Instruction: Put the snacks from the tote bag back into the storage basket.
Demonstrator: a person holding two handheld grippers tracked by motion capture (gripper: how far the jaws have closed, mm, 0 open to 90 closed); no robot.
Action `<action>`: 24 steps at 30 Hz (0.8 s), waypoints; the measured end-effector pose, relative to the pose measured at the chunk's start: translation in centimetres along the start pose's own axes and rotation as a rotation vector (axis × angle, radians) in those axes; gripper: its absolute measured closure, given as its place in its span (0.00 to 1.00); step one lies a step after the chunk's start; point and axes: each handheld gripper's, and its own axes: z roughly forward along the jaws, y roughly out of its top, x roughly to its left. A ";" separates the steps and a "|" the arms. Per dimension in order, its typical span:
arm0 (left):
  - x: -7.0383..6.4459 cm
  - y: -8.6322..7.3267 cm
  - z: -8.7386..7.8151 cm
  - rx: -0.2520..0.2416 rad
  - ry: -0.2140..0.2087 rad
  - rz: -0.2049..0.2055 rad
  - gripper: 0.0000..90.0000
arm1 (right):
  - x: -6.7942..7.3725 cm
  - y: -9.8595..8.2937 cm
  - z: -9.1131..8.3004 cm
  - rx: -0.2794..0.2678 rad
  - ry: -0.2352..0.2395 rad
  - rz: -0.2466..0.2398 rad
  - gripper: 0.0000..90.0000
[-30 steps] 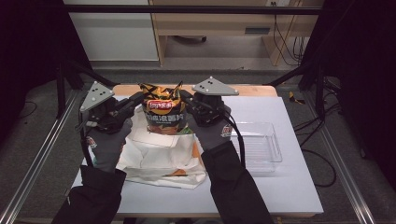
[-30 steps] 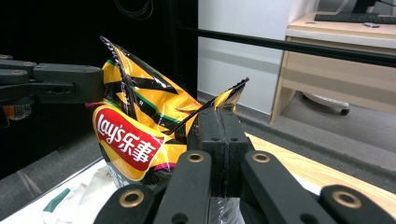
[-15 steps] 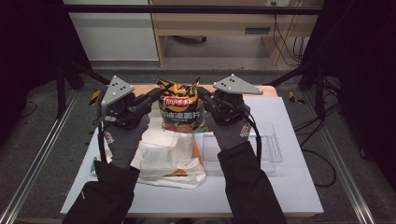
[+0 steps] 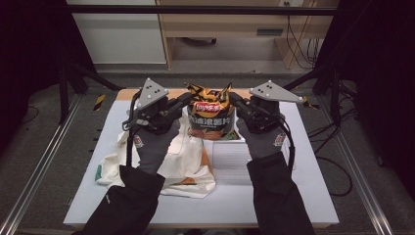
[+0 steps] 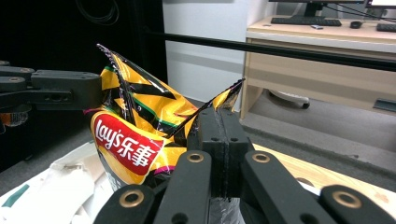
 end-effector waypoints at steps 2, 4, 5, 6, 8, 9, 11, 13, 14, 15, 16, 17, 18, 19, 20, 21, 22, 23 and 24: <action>-0.4 0.0 0.4 0.002 -0.003 0.007 1.00 | -0.5 -0.2 -0.3 0.000 -0.007 0.002 1.00; -0.9 0.0 0.9 0.004 -0.010 0.010 1.00 | -1.0 -0.4 -0.6 0.001 -0.016 0.007 1.00; -1.1 0.0 1.1 0.006 -0.014 0.011 1.00 | -1.2 -0.5 -0.7 0.001 -0.018 0.008 1.00; -1.3 0.0 1.4 0.007 -0.018 0.011 1.00 | -1.5 -0.5 -0.9 0.001 -0.021 0.011 1.00; -1.7 0.0 1.8 0.010 -0.023 0.012 1.00 | -2.0 -0.8 -1.3 -0.001 -0.030 0.015 1.00; -1.9 -0.1 2.0 0.011 -0.025 0.012 1.00 | -2.2 -0.9 -1.4 -0.001 -0.032 0.015 1.00; -2.4 -0.2 2.6 0.014 -0.033 0.012 1.00 | -2.7 -1.1 -1.7 0.000 -0.038 0.015 1.00; -2.6 -0.3 3.0 0.017 -0.039 0.013 1.00 | -3.2 -1.4 -2.0 0.001 -0.041 0.019 1.00; -2.8 -0.4 3.3 0.021 -0.043 0.011 1.00 | -3.4 -1.5 -2.0 0.001 -0.042 0.020 1.00; -3.0 -0.4 3.6 0.022 -0.046 0.010 1.00 | -3.7 -1.7 -2.2 0.002 -0.047 0.022 1.00; -3.1 -0.5 3.8 0.024 -0.049 0.014 1.00 | -4.1 -2.0 -2.4 0.003 -0.052 0.024 1.00; -3.3 -0.6 4.0 0.026 -0.051 0.015 1.00 | -4.1 -2.0 -2.4 0.003 -0.052 0.024 1.00; -3.6 -0.7 4.3 0.025 -0.055 0.012 1.00 | -4.4 -2.1 -2.5 0.004 -0.055 0.026 1.00; -3.7 -0.7 4.5 0.025 -0.056 0.014 1.00 | -4.6 -2.3 -2.7 0.005 -0.059 0.026 1.00; -3.9 -0.8 4.7 0.025 -0.059 0.012 1.00 | -4.8 -2.4 -2.7 0.005 -0.062 0.027 1.00; -4.0 -0.9 5.0 0.024 -0.061 0.011 1.00 | -5.0 -2.6 -2.8 0.006 -0.064 0.026 1.00; -4.2 -1.0 5.2 0.025 -0.064 0.010 1.00 | -5.2 -2.7 -2.9 0.007 -0.066 0.027 1.00; -4.3 -1.1 5.4 0.024 -0.066 0.007 1.00 | -5.5 -2.8 -3.1 0.009 -0.068 0.029 1.00; -4.4 -1.2 5.6 0.030 -0.063 0.010 1.00 | -5.7 -2.9 -3.1 0.010 -0.070 0.028 1.00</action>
